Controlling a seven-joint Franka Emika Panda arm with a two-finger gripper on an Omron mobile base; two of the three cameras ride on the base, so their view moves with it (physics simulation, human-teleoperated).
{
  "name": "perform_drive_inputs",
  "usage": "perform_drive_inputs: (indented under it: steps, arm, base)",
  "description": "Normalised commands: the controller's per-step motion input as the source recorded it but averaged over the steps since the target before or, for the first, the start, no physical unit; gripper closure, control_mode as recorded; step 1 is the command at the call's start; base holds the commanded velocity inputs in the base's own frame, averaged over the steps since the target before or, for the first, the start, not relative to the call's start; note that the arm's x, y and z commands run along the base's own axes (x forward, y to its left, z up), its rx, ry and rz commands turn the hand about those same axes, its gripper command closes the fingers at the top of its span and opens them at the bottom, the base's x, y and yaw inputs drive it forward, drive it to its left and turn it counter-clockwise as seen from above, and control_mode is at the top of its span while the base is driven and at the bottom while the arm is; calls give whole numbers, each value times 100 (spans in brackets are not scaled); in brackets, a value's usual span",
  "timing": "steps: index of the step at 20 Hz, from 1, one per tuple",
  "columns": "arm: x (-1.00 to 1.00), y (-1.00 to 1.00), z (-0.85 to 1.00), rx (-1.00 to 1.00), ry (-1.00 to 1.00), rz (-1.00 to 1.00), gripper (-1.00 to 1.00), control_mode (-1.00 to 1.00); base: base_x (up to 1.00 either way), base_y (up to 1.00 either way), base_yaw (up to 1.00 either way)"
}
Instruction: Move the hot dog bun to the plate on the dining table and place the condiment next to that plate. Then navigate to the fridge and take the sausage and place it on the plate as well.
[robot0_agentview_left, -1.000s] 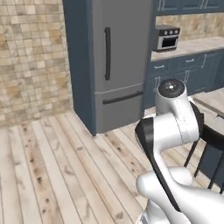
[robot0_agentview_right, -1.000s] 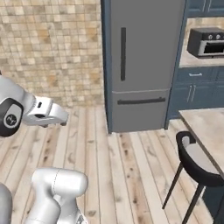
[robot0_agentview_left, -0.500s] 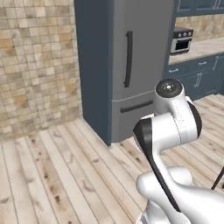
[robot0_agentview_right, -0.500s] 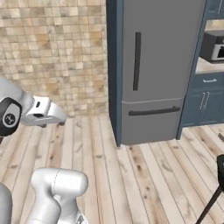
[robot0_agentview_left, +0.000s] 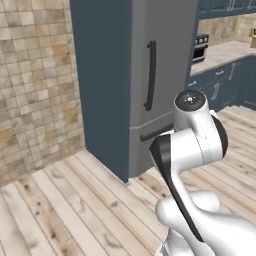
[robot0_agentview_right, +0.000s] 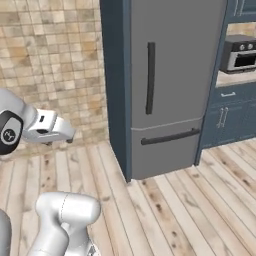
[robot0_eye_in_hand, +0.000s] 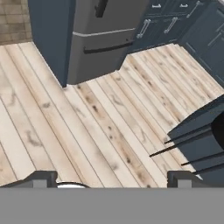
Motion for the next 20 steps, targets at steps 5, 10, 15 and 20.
perform_drive_inputs:
  steps: [5,10,15,20]
  arm:
    - [0,0,0,0,0,0,-100,100]
    - [0,0,0,0,0,0,-100,100]
    - [0,0,0,0,0,0,-100,100]
    - [0,0,0,0,0,0,-100,100]
  base:
    - [65,19,-33]
    - [53,17,-29]
    - [53,22,-25]
    - [52,9,-24]
